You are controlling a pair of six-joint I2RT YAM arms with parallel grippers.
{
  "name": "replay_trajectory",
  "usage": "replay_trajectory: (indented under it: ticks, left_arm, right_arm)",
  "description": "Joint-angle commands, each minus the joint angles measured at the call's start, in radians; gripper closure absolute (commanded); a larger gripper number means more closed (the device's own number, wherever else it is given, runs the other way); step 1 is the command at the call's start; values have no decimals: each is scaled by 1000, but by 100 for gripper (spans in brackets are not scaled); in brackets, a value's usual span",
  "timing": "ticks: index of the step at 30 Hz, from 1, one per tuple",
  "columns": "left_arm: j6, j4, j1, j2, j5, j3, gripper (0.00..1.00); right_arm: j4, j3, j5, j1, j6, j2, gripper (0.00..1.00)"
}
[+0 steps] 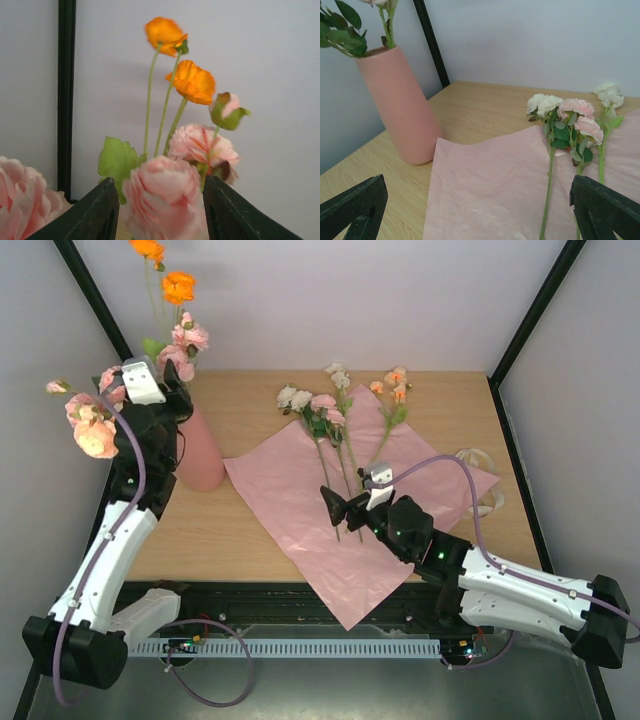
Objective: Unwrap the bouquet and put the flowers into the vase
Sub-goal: Insert the fake flower into the vase.
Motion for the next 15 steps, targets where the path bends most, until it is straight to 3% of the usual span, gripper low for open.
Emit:
replay_trajectory:
  ticks: [1, 7, 11, 15]
  left_arm:
    - [-91, -178, -3, -69, 102, 52, 25]
    - [-129, -446, -3, -115, 281, 148, 2]
    - [-157, -586, -3, -129, 374, 214, 1]
    - [-157, -607, -3, -177, 566, 204, 1]
  right_arm:
    - [-4, 16, 5, 3, 10, 27, 1]
    - [-101, 66, 167, 3, 63, 93, 1]
    - [-154, 101, 159, 3, 86, 128, 1]
    - [-249, 172, 207, -13, 129, 207, 1]
